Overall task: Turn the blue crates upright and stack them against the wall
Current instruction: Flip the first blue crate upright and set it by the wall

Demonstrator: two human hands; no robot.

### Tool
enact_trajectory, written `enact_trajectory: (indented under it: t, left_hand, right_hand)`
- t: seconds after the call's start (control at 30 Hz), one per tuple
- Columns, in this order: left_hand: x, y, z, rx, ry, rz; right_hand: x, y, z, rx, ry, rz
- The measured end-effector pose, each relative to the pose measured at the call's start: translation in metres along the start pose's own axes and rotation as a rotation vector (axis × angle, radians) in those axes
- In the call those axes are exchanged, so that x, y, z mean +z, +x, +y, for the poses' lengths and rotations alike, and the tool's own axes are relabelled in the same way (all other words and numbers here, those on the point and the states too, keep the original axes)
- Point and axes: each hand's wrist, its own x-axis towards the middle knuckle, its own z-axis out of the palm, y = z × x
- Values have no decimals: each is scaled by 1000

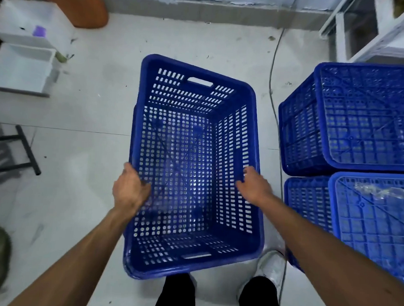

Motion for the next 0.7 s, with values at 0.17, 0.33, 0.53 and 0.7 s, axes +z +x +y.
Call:
enact_trajectory:
  t: [0.17, 0.33, 0.53, 0.7]
  left_hand:
    - [3, 49, -38, -31, 14, 45]
    - [15, 82, -53, -64, -20, 63]
    - [29, 79, -51, -328, -443, -45]
    - [44, 40, -45, -417, -672, -4]
  right_hand:
    - [13, 42, 20, 97, -16, 135]
    - [29, 68, 24, 114, -3, 160]
    - [34, 73, 21, 182, 235, 271]
    - [11, 68, 18, 247, 400, 338]
